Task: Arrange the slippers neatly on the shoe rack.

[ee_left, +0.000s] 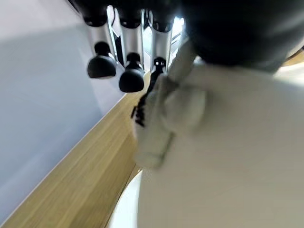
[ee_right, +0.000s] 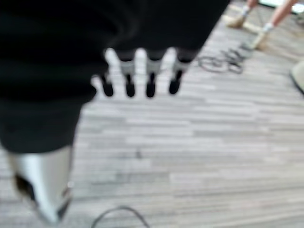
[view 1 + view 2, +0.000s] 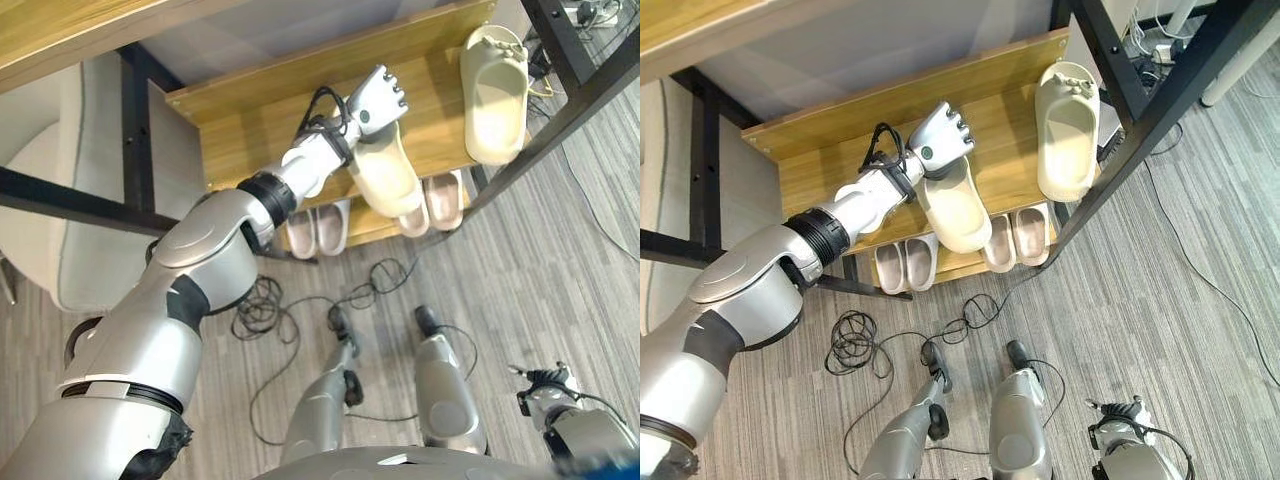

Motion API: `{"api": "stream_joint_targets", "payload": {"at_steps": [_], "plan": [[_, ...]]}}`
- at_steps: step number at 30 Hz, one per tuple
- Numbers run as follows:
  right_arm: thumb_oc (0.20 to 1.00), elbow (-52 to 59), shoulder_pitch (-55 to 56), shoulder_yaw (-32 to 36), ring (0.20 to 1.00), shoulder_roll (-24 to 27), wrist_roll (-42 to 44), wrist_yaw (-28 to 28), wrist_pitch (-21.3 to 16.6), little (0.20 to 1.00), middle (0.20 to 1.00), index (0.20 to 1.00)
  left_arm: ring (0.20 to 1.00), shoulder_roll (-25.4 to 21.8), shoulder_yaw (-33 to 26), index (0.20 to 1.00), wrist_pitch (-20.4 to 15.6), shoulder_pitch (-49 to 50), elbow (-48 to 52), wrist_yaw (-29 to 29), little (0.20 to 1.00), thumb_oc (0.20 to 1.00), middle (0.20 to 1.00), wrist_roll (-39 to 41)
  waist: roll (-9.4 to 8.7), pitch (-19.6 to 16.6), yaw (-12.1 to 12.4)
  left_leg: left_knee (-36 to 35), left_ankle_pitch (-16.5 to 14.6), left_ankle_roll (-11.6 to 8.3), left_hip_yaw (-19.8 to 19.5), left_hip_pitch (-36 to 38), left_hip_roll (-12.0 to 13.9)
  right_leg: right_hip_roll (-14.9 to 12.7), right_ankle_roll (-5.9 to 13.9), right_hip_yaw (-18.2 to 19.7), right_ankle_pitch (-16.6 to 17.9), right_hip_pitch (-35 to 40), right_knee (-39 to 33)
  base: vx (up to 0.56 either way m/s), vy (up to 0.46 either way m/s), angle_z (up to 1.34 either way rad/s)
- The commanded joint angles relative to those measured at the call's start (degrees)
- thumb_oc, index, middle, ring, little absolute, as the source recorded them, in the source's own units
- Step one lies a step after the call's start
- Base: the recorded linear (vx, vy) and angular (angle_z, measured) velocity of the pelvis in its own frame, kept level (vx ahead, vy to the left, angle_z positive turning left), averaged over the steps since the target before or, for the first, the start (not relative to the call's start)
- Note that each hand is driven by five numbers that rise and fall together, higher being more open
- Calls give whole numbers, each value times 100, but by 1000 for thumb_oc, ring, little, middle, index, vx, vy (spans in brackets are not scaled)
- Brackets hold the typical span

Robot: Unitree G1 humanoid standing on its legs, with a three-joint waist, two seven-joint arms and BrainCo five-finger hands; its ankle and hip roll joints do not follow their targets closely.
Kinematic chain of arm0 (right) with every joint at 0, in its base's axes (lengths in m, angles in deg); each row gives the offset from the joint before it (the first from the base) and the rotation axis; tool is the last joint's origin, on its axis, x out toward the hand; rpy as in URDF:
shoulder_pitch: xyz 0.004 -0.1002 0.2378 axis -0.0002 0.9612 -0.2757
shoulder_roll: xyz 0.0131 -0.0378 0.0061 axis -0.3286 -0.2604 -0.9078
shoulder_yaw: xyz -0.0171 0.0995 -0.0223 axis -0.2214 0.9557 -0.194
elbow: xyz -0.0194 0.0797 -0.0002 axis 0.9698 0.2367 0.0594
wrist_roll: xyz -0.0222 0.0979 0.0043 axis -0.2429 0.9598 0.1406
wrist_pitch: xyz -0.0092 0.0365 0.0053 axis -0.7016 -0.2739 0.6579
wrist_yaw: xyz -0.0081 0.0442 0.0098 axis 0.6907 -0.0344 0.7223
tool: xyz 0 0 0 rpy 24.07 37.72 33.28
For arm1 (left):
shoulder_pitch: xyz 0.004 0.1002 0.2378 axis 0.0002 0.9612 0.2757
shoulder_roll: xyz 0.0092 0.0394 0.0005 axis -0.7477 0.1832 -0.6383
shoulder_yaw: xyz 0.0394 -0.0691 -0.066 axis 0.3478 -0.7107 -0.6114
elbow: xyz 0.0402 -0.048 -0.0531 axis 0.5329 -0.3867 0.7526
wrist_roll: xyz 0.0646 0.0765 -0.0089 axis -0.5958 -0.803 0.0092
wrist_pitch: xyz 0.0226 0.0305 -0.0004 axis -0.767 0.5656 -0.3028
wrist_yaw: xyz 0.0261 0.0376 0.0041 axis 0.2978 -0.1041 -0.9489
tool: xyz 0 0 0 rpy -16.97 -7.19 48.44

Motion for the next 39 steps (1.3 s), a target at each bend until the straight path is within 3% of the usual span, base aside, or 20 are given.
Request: {"api": "stream_joint_targets", "payload": {"at_steps": [1, 11, 23, 32, 33, 34, 35, 39], "plan": [[1000, 86, -21, 40, 1000, 190, -44, -174, 23, 1000, 1000, 1000, 200, 12, -188, 200, 46, -669, -585, 24, 200, 200, 200, 181, 73, 89, -271, 874, -1207, -85, -197, -177, -28, 72, -228, -550, 57, -71, -28, 0, 0, 0], [1000, 117, -46, 5, 1000, 204, -11, -168, 2, 1000, 1000, 1000, 200, -6, -102, 200, 55, -921, -501, 16, 200, 200, 200, 115, 4, 129, -304, 937, -1200, -91, -224, -253, -6, 84, -250, -550, 66, -138, 26, 0, 0, 0], [1000, 52, 29, 6, 1000, 215, 244, -19, -48, 1000, 1000, 1000, 200, 538, -166, 200, 31, -1282, -283, 5, 200, 200, 200, 100, -27, 107, -340, 964, -1208, -89, -238, -240, -49, 95, -288, -538, 26, -151, 119, 0, 0, 0], [1000, 66, 140, 55, 1000, 251, 187, -57, -61, 1000, 1000, 1000, 200, 329, -198, 200, 48, -1346, -365, 40, 200, 200, 200, 225, 51, 164, -414, 956, -1219, -74, -151, -221, -30, 91, -247, -446, 59, -204, 109, -2, 0, -1], [1000, 69, 146, 65, 1000, 245, 176, -71, -72, 1000, 1000, 1000, 329, 285, -212, 329, 54, -1328, -396, 46, 329, 329, 329, 251, 57, 174, -412, 962, -1217, -74, -147, -225, -28, 92, -244, -437, 61, -207, 99, -16, -9, -6], [1000, 73, 155, 82, 1000, 220, 188, -72, -80, 1000, 1000, 1000, 762, 205, -264, 762, 91, -1251, -447, 36, 762, 762, 762, 290, 66, 198, -408, 970, -1214, -72, -154, -241, -22, 93, -243, -442, 66, -220, 95, -22, -15, -3], [1000, 78, 158, 72, 1000, 207, 196, -69, -88, 1000, 1000, 1000, 1000, 200, -295, 1000, 115, -1211, -485, 33, 1000, 1000, 1000, 304, 64, 205, -406, 978, -1212, -73, -159, -248, -17, 95, -248, -445, 64, -225, 100, 0, 0, 0], [1000, 103, 130, 35, 1000, 141, 242, -81, -144, 1000, 1000, 1000, 1000, 172, -461, 1000, 213, -940, -669, 41, 1000, 1000, 1000, 342, 51, 202, -384, 1000, -1202, -81, -182, -282, -5, 104, -264, -466, 68, -241, 108, 0, 0, 0]]}}
